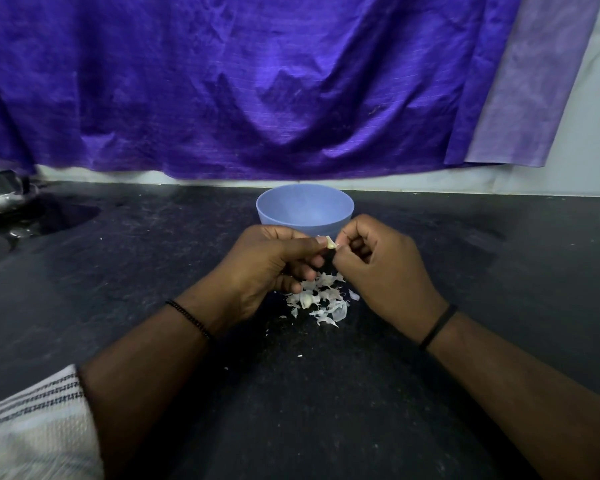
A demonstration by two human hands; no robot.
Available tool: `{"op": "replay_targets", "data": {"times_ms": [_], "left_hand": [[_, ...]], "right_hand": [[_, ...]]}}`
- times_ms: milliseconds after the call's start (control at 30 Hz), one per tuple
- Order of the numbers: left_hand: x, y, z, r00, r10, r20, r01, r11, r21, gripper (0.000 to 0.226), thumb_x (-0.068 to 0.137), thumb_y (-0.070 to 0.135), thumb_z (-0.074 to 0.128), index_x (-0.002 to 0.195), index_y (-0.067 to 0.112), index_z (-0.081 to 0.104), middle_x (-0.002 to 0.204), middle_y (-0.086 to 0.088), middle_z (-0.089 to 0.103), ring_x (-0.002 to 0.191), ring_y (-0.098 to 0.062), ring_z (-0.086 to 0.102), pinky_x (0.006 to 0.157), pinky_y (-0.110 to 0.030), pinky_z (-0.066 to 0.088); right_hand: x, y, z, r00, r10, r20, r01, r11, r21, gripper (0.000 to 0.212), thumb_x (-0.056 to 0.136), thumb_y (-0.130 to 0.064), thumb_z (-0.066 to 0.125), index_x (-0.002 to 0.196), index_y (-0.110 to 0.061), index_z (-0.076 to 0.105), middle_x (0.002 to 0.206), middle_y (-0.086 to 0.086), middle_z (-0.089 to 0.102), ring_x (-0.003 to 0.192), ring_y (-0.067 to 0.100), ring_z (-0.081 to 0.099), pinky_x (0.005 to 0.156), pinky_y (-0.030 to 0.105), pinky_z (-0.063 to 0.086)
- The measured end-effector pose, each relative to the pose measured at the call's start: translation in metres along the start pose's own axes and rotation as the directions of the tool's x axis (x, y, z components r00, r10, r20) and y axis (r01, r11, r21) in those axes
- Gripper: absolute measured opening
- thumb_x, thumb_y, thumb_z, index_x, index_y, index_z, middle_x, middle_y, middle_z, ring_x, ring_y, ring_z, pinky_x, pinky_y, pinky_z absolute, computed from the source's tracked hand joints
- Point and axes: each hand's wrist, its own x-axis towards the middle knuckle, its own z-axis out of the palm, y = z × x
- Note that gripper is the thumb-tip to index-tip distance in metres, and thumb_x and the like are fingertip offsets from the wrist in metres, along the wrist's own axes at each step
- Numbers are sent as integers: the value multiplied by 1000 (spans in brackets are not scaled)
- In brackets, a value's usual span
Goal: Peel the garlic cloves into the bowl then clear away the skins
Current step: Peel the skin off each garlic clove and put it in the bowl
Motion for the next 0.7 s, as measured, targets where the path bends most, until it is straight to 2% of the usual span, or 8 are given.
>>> {"op": "replay_targets", "data": {"times_ms": [67, 233, 333, 367, 467, 567, 700], "left_hand": [[0, 0, 0, 1000, 8, -3, -8, 1000, 3, 44, 71, 25, 75, 99, -9, 69, 74, -9, 68, 54, -12, 57, 43, -19, 42], [0, -1, -1, 1000, 21, 4, -21, 999, 28, 29, 66, 21, 77, 88, 2, 72, 72, -6, 70, 55, -12, 58, 44, -20, 44], [1, -1, -2, 999, 32, 28, -32, 999, 19, 32, 67, 19, 75, 92, -1, 72, 76, -8, 71, 57, -12, 59, 44, -21, 46], [1, 0, -2, 998, 42, 37, -42, 999, 14, 31, 70, 17, 73, 94, -3, 70, 78, -9, 71, 57, -12, 59, 44, -21, 46], [1, 0, -1, 997, 54, 53, -53, 999, -10, 21, 82, 7, 68, 98, -6, 68, 81, -12, 70, 55, -12, 59, 43, -20, 46], [0, 0, -1, 996, 61, 61, -60, 998, -24, 16, 84, 6, 67, 96, -5, 68, 77, -10, 70, 55, -12, 59, 42, -21, 46], [-2, 1, -1, 994, 97, 55, -98, 995, 2, 17, 87, 5, 66, 97, -8, 68, 77, -12, 70, 56, -13, 59, 43, -22, 46]], "right_hand": [[1, 1, 0, 1000, -10, -10, 9, 1000, -16, 12, 80, -3, 66, 75, -13, 61, 58, -12, 53, 55, 2, 50, 53, 11, 38], [1, 1, 0, 999, 24, 26, -25, 998, 55, 10, 83, -5, 66, 77, -11, 62, 61, -9, 56, 55, 2, 50, 54, 11, 39], [3, 1, 1, 985, 128, 116, -154, 954, 259, 7, 84, -9, 63, 78, -12, 62, 66, 7, 62, 63, 11, 55, 59, 29, 48], [4, 0, 1, 976, 161, 144, -201, 922, 330, 9, 85, -7, 61, 78, -11, 62, 67, 11, 63, 64, 15, 57, 60, 31, 50], [4, -3, 0, 949, 227, 221, -308, 823, 477, 20, 92, 4, 51, 80, -8, 61, 66, 3, 62, 62, 13, 56, 59, 25, 52], [3, -4, 0, 929, 249, 274, -363, 759, 540, 24, 94, 4, 48, 79, -9, 61, 67, 2, 60, 62, 13, 54, 61, 28, 51], [4, -2, 0, 930, 243, 276, -359, 767, 531, 25, 94, 5, 48, 79, -10, 61, 67, 1, 60, 62, 12, 55, 61, 27, 51]]}}
